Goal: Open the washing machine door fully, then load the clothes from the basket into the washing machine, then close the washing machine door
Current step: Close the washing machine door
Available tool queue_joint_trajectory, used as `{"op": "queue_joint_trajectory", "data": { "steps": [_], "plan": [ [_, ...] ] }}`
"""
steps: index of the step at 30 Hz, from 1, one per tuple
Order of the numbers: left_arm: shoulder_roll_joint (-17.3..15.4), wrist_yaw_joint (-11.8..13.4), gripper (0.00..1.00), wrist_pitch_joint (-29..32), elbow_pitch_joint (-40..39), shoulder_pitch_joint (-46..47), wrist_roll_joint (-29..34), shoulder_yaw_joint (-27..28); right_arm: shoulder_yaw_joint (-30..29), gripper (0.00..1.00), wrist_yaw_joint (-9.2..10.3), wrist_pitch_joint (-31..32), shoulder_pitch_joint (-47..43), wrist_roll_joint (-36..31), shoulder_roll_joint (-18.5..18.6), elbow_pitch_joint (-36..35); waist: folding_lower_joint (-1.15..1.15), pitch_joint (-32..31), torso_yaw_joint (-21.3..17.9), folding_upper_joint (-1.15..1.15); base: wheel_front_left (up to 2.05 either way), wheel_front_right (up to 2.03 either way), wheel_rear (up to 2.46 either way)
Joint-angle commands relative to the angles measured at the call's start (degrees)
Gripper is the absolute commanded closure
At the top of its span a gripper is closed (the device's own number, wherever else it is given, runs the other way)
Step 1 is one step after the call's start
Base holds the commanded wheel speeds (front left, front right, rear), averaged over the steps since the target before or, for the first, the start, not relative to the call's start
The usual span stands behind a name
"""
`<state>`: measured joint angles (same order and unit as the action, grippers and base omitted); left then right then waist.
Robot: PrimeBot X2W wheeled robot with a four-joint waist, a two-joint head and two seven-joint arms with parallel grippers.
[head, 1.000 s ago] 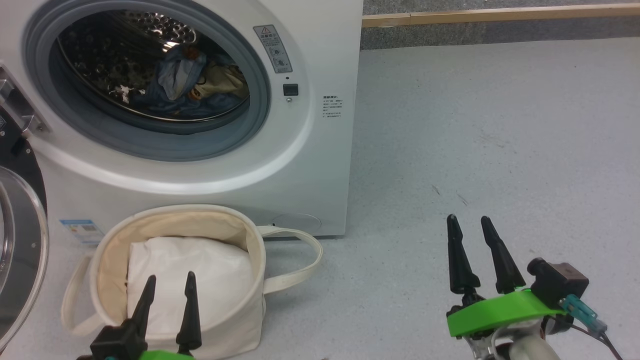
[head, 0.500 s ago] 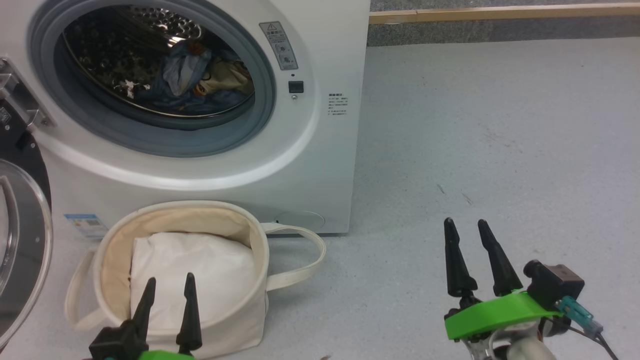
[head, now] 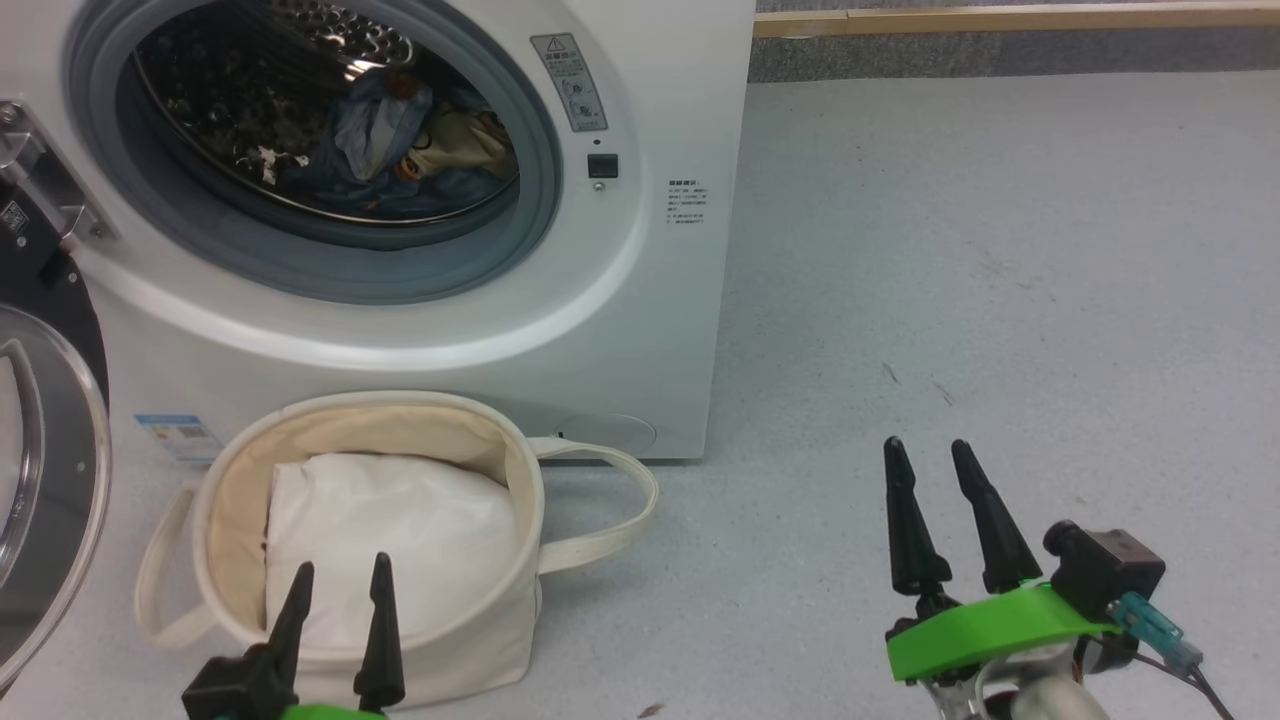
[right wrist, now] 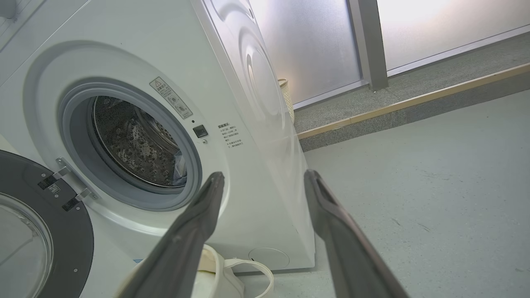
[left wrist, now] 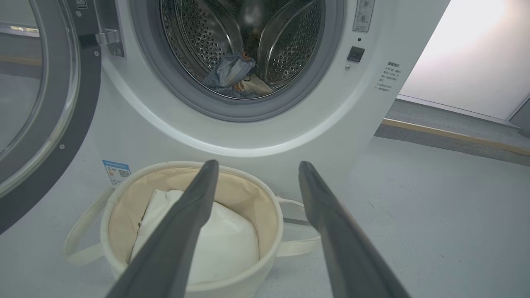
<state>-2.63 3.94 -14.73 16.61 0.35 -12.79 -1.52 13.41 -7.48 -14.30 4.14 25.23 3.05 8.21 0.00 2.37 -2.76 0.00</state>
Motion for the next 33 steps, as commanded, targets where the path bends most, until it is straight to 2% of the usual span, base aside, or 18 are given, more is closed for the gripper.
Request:
{"op": "queue_joint_trajectory", "data": {
  "steps": [1,7,13,25,33],
  "plan": [
    [-0.2,0.1,0.00,-0.3,-1.2,2.3,-0.2,2.0,1.4,0.00,-0.01,-0.7,0.7,0.2,-0.2,-1.7,0.00,0.2,0.0,0.00,-0.07,0.03,0.04],
    [-0.2,0.3,0.00,-0.3,-1.4,2.9,-1.6,3.0,1.0,0.00,-0.01,-0.7,1.0,0.4,-0.2,-1.7,0.00,0.8,0.2,0.00,-0.82,0.23,0.59],
    [-0.2,0.5,0.00,-0.3,-1.4,3.3,-1.7,3.6,1.0,0.00,-0.01,-0.7,1.2,0.6,-0.2,-1.6,0.00,1.2,0.4,0.00,-1.96,0.73,1.23],
    [-0.2,0.3,0.00,-0.3,-1.4,3.7,-0.8,4.2,0.9,0.00,-0.01,-0.7,1.5,0.2,-0.2,-1.4,0.00,2.0,0.7,0.00,-2.46,1.29,1.17],
    [-0.2,2.0,0.00,-0.3,-3.0,4.1,0.6,3.5,0.9,0.00,-0.01,-0.7,1.8,0.0,-0.2,-1.3,0.00,2.5,1.3,0.00,-2.08,1.86,0.21]
  ]
}}
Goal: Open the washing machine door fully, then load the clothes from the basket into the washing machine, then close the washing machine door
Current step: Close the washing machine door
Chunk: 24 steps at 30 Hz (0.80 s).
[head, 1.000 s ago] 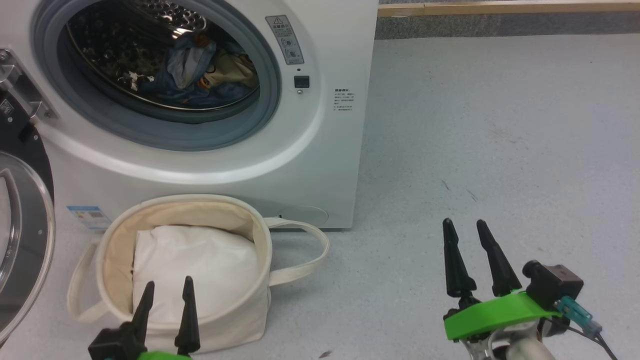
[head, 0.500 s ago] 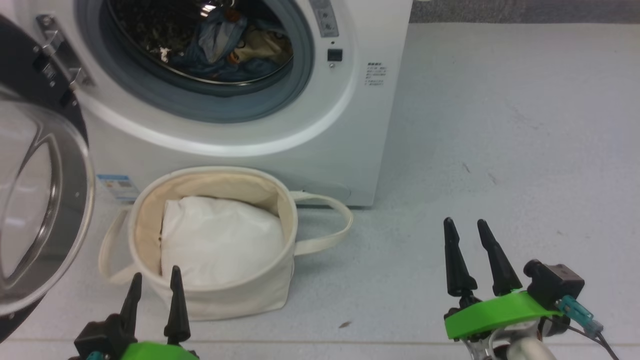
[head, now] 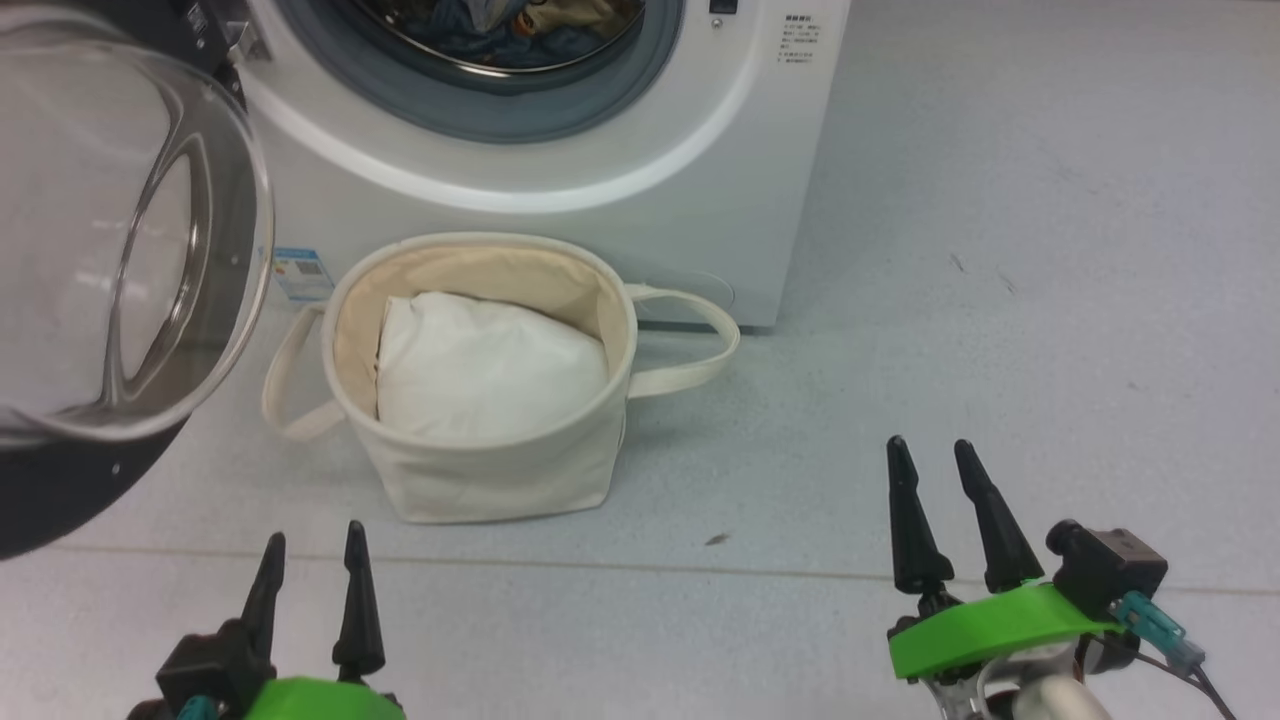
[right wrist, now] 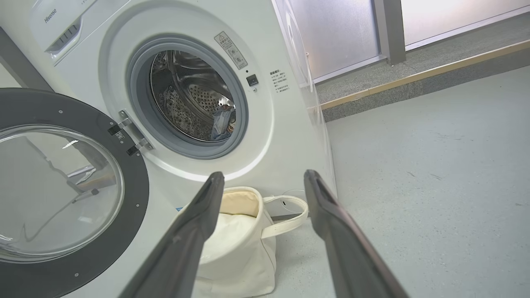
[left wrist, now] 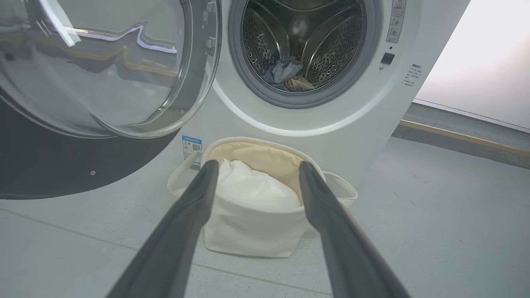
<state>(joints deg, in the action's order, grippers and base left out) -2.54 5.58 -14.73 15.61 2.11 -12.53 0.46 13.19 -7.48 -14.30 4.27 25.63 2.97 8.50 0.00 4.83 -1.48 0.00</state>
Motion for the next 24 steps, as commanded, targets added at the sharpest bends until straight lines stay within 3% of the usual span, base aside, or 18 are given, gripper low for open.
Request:
{"op": "queue_joint_trajectory", "data": {
  "steps": [1,13,24],
  "plan": [
    [-0.3,0.5,0.00,-0.3,-2.2,2.3,0.5,1.4,1.1,0.00,-0.01,-0.7,1.7,-0.4,-0.1,-1.6,0.00,0.1,0.1,0.00,-1.47,1.47,0.00],
    [-0.3,1.0,0.00,-0.3,-1.3,2.5,0.3,-0.3,0.5,0.00,-0.01,-0.7,1.8,-1.4,-0.1,-1.7,0.00,0.2,3.1,0.00,-0.60,0.60,0.00],
    [-0.3,1.8,0.00,-0.3,-1.7,1.5,-0.4,-1.0,2.2,0.00,-0.01,-0.7,1.7,-2.1,-0.1,-2.3,0.00,-0.8,10.3,0.00,0.00,0.00,0.00]
  ]
}}
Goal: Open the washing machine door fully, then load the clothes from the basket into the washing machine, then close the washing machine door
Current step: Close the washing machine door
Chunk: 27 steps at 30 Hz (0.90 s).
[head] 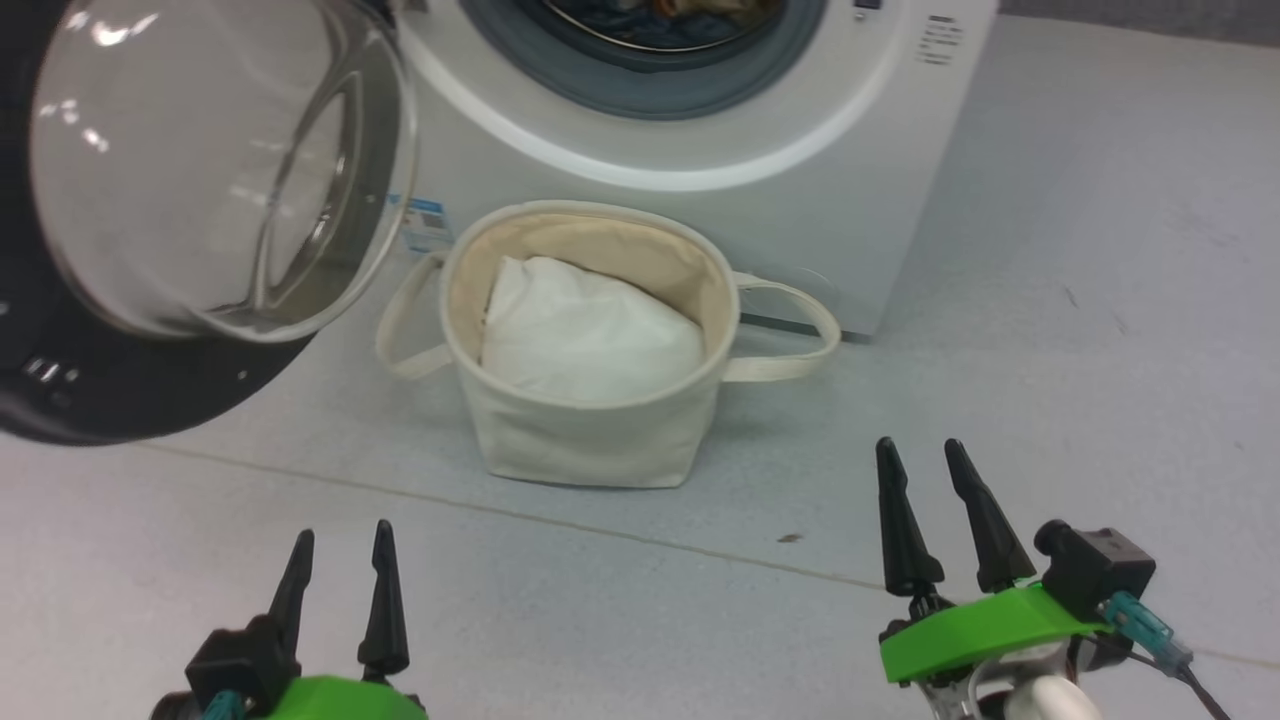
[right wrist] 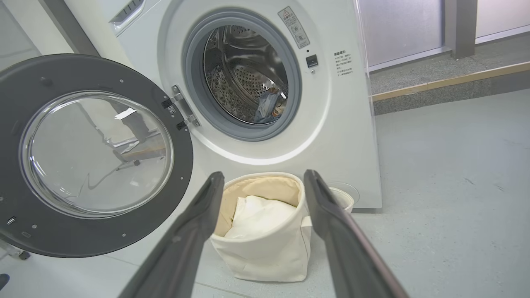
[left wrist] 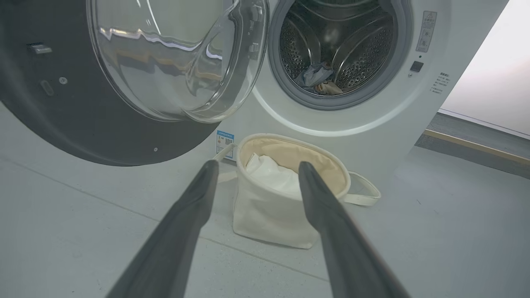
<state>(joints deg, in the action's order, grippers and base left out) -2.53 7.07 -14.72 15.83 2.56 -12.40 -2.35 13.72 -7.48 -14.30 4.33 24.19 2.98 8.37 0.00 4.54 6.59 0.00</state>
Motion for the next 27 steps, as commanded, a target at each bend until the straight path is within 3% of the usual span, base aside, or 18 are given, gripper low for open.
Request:
{"op": "queue_joint_trajectory", "data": {
  "steps": [1,16,27],
  "plan": [
    [-0.3,0.4,0.00,-0.3,-2.0,0.9,-0.6,1.8,1.8,0.00,-0.01,-0.7,1.6,-0.7,-0.1,-2.2,0.00,-0.7,3.2,0.00,0.00,0.00,0.00],
    [-0.3,0.4,0.00,-0.3,-2.5,-0.7,-0.6,2.9,5.9,0.00,-0.01,-0.7,0.8,-2.0,-0.1,-1.7,0.00,-2.7,14.4,0.00,0.00,0.00,0.00],
    [-0.3,0.5,0.00,-0.3,-2.8,-1.8,-0.8,2.9,7.9,0.00,-0.01,-0.7,0.0,-1.8,-0.1,-1.4,0.00,-3.9,18.7,0.00,0.00,0.00,0.00]
  ]
}}
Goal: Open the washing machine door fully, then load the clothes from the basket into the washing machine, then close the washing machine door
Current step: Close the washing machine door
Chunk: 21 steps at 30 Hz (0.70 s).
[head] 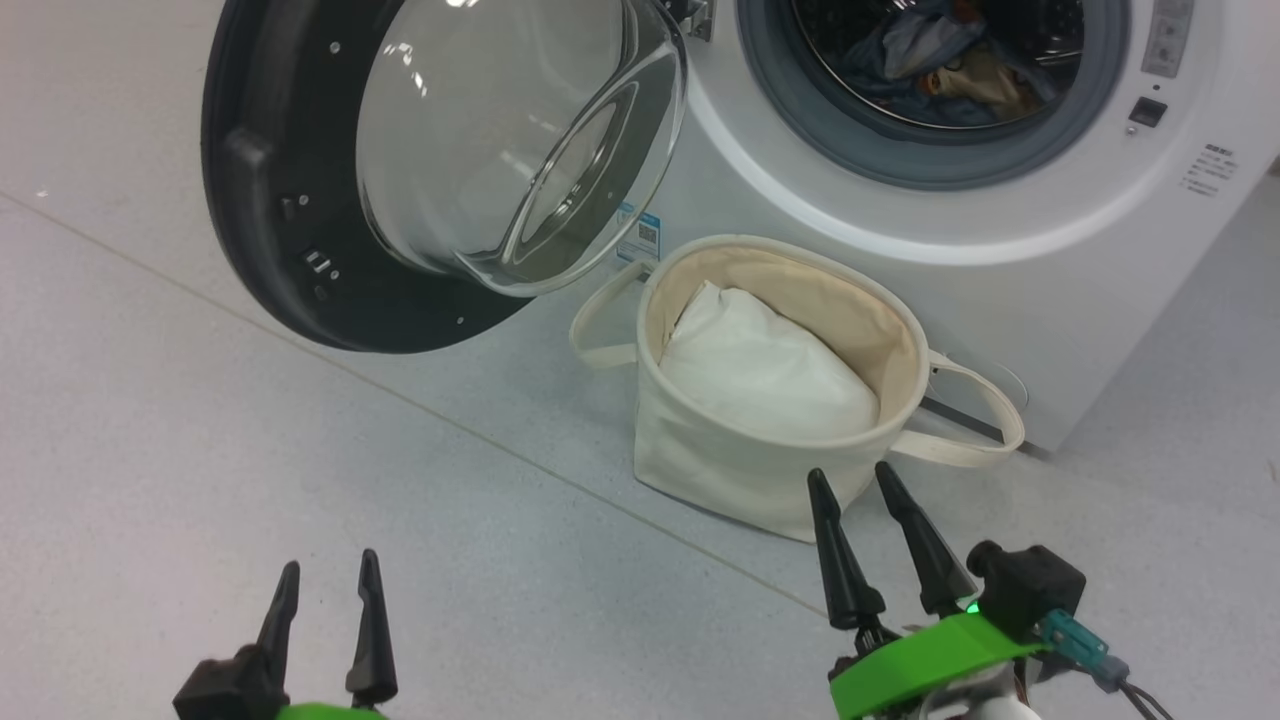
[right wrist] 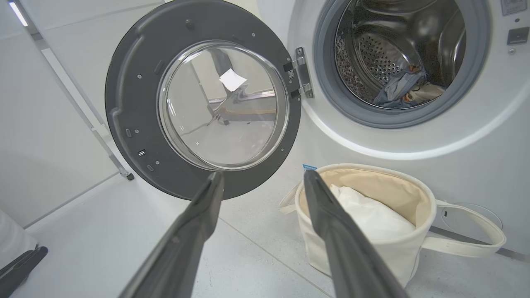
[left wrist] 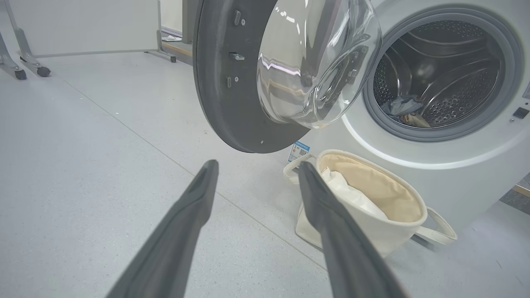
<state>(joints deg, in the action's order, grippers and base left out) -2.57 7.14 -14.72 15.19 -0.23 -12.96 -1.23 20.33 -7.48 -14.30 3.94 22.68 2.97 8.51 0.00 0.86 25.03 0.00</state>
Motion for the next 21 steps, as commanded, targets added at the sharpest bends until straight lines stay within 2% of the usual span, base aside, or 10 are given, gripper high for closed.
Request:
{"op": "queue_joint_trajectory", "data": {
  "steps": [1,20,21],
  "plan": [
    [-0.3,0.5,0.00,-0.3,-2.2,0.9,-0.4,1.9,1.3,0.00,-0.01,-0.7,0.3,-0.2,-0.1,-1.5,0.00,-0.3,0.4,0.00,0.00,0.00,0.00],
    [-0.3,-0.2,0.00,-0.3,-3.3,1.1,-1.1,2.8,1.9,0.00,-0.01,-0.7,0.5,0.0,-0.1,-1.9,0.00,0.6,0.3,0.00,0.00,0.00,0.00],
    [-0.3,-0.4,0.04,-0.3,-3.7,1.2,-1.1,2.8,1.9,0.00,-0.01,-0.7,0.6,0.0,-0.1,-1.9,0.00,0.7,0.2,0.00,0.00,0.00,0.00]
  ]
}}
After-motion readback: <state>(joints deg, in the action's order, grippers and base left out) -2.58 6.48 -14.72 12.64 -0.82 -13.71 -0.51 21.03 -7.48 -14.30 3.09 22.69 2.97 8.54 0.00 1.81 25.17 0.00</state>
